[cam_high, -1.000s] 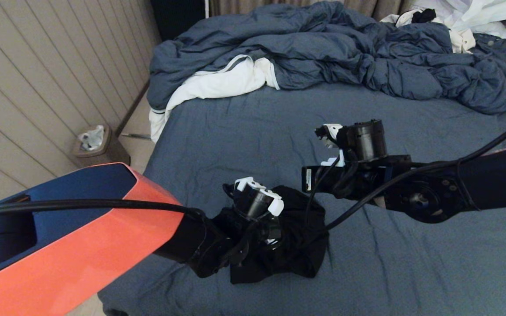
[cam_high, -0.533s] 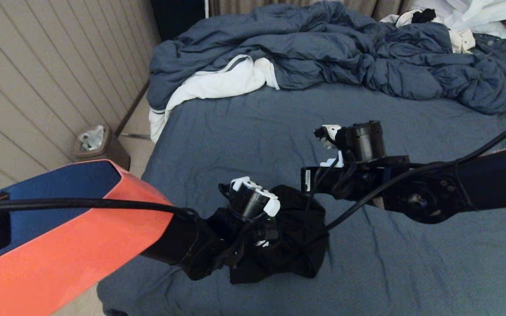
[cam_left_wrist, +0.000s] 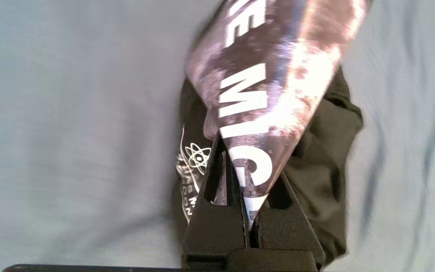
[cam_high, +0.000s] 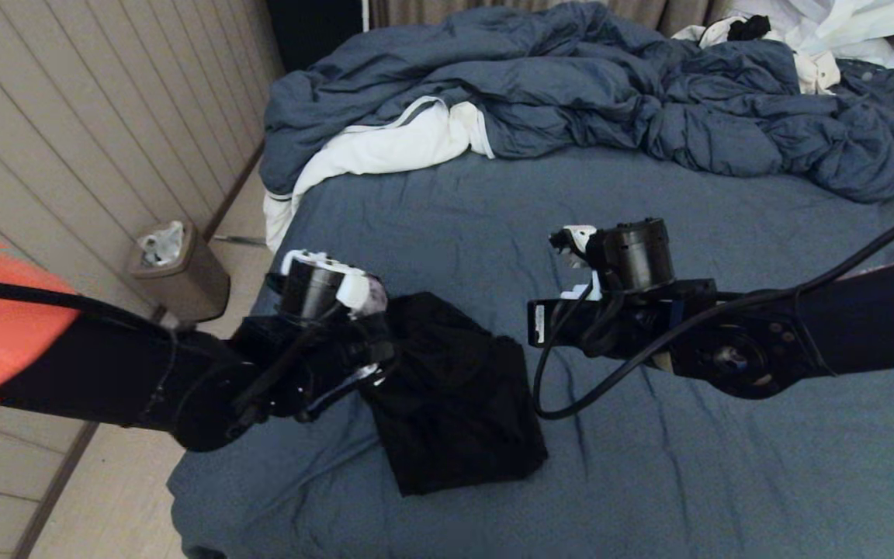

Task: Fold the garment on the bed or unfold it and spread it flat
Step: Unford the black T-shirt

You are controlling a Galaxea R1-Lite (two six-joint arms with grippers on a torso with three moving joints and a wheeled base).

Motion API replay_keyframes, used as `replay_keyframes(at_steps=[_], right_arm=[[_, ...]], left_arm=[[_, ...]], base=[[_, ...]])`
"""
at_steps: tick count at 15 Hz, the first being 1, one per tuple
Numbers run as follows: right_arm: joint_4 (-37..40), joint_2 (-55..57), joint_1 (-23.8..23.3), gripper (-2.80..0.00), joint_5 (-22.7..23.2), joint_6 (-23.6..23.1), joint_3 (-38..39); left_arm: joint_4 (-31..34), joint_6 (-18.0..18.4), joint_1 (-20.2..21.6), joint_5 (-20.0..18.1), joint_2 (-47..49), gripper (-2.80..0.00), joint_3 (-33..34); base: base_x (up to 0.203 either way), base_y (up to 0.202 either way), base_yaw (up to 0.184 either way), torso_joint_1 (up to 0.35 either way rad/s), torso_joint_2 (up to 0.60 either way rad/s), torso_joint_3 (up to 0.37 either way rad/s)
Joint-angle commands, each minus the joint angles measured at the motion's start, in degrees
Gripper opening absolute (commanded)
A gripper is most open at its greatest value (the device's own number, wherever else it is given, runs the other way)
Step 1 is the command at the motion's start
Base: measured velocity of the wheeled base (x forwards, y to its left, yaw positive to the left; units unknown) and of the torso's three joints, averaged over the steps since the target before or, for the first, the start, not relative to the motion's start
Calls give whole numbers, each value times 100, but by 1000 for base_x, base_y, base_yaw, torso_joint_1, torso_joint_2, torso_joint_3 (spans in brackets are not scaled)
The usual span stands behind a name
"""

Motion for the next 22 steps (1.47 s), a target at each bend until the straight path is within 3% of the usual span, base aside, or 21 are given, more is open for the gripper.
replay_keyframes(at_steps=[1,6,8,10,14,15,19,22], right_arm=[[-12,6,6,-280,-6,6,1],[-12,62,15,-280,-6,6,1],[-12,93,58,-280,-11,6,7],[-12,102,102,-280,-32,6,10],[-12,129,102,-280,-32,6,10],[-12,142,102,-280,-32,6,10],[-12,163,102,-280,-32,6,10],[-12,190,127,-280,-32,6,10]], left_arm=[[-37,-16,684,-351,-651,-280,511],[-582,-12,1871,-1125,-957,-280,1471],[-930,-6,2213,-1739,-902,-280,1794],[-1014,-2,2232,-1938,-761,-280,1895],[-1015,162,2156,-1969,-676,-280,2052],[-1015,179,2118,-1969,-691,0,2047],[-1023,188,2251,-1926,-1178,0,1926],[-1023,327,2861,-1925,-1715,0,1863]], base=[[0,0,0,0,0,0],[0,0,0,0,0,0],[0,0,0,0,0,0],[0,0,0,0,0,0],[0,0,0,0,0,0],[0,0,0,0,0,0],[0,0,0,0,0,0],[0,0,0,0,0,0]])
